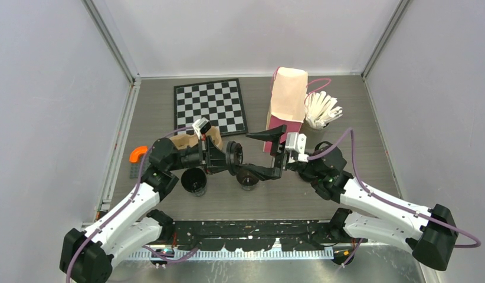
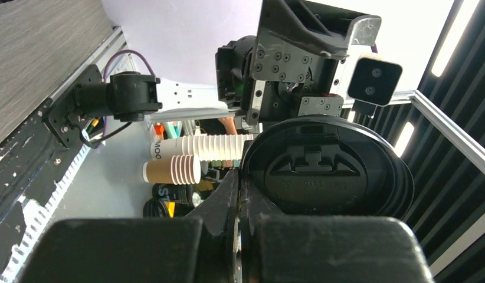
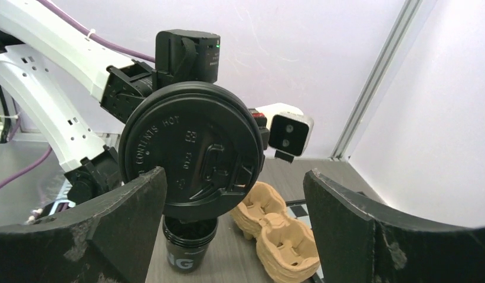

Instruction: Pack the takeout coffee

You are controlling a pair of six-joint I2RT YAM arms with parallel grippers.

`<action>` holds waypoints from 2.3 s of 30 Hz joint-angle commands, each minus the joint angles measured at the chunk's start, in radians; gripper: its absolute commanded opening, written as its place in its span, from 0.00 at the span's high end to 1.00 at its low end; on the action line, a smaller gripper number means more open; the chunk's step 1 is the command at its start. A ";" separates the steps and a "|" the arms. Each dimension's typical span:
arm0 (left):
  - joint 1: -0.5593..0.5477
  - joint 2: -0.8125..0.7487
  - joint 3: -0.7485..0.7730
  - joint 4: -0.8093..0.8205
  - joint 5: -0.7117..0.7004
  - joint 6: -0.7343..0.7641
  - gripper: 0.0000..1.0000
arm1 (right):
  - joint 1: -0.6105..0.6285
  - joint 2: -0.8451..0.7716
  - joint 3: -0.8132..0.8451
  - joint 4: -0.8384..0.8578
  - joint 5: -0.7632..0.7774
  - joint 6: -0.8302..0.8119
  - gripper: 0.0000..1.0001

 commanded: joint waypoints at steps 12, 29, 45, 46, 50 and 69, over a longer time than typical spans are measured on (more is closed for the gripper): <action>-0.016 -0.004 0.030 0.036 -0.034 0.008 1.00 | 0.006 -0.070 0.100 -0.255 -0.145 -0.141 0.09; -0.022 0.020 0.018 0.092 -0.084 -0.039 1.00 | 0.006 -0.075 0.094 -0.277 -0.128 -0.158 0.09; -0.022 0.054 -0.005 0.206 -0.162 -0.063 1.00 | 0.018 -0.060 0.018 -0.084 0.083 -0.053 0.09; -0.022 0.056 -0.004 0.206 -0.163 -0.062 1.00 | 0.019 -0.058 0.016 -0.076 0.086 -0.050 0.10; -0.022 0.058 -0.010 0.206 -0.167 -0.062 1.00 | 0.020 -0.046 0.019 -0.062 0.082 -0.040 0.12; -0.024 0.049 -0.021 0.188 -0.158 -0.048 1.00 | 0.020 -0.075 0.014 -0.046 0.080 -0.057 0.08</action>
